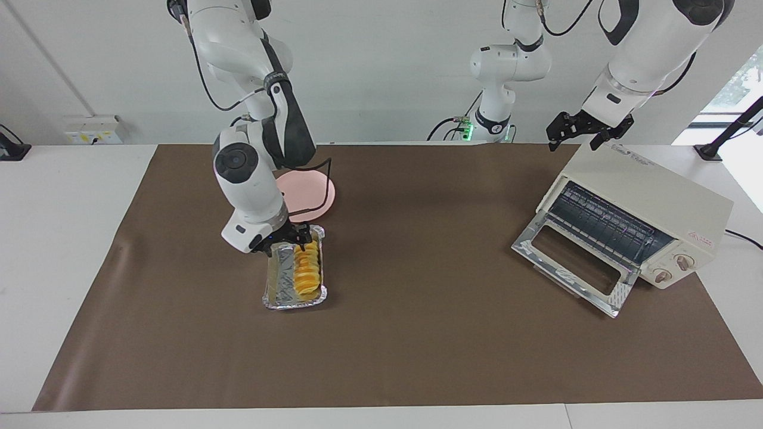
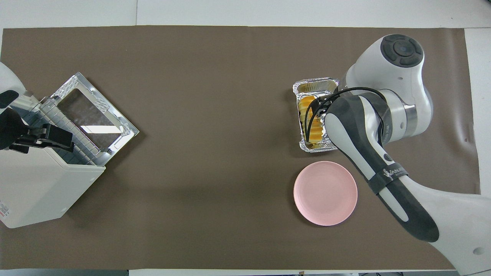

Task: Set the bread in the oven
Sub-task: 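Open the right gripper to release the bread and grip the tray edge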

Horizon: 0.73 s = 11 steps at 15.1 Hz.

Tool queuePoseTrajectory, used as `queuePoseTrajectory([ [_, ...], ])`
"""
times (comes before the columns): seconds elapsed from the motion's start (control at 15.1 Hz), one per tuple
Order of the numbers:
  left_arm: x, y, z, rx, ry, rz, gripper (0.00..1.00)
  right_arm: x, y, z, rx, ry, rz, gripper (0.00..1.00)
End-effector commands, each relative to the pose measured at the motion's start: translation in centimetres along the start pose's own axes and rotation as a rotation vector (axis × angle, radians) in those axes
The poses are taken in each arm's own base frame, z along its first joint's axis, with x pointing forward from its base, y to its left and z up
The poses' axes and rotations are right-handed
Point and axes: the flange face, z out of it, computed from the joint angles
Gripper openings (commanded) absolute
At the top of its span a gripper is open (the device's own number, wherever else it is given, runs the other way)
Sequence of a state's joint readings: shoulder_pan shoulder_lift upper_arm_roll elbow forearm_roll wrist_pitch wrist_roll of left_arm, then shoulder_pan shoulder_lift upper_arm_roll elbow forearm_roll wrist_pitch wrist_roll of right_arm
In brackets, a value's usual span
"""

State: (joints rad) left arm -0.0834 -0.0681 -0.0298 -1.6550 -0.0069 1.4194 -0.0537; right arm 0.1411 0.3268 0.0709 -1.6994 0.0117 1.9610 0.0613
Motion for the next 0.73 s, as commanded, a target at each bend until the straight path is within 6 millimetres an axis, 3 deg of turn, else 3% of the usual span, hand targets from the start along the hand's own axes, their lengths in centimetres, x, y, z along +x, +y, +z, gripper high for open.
queuePoseTrajectory([
  [0.0,-0.7,-0.4,0.0,-0.017,0.016,-0.001,1.00,-0.3,2.8,1.0,-0.011,-0.001,-0.020,1.00],
  [0.2,-0.7,-0.4,0.0,-0.017,0.016,-0.001,1.00,-1.4,4.7,4.7,-0.008,0.051,-0.004,1.00],
  [0.4,-0.7,-0.4,0.0,-0.017,0.016,-0.001,1.00,-2.0,4.9,7.3,-0.002,0.066,0.007,0.97],
  [0.53,-0.7,-0.4,0.0,-0.017,0.016,-0.001,1.00,-2.0,4.9,8.0,0.004,0.056,0.010,0.87],
  [0.6,-0.7,-0.4,0.0,-0.017,0.016,-0.001,1.00,-2.2,4.9,8.5,0.011,0.050,0.017,0.76],
  [0.66,-0.7,-0.4,0.0,-0.017,0.016,-0.001,1.00,-2.3,5.0,8.8,0.025,0.054,0.031,0.53],
])
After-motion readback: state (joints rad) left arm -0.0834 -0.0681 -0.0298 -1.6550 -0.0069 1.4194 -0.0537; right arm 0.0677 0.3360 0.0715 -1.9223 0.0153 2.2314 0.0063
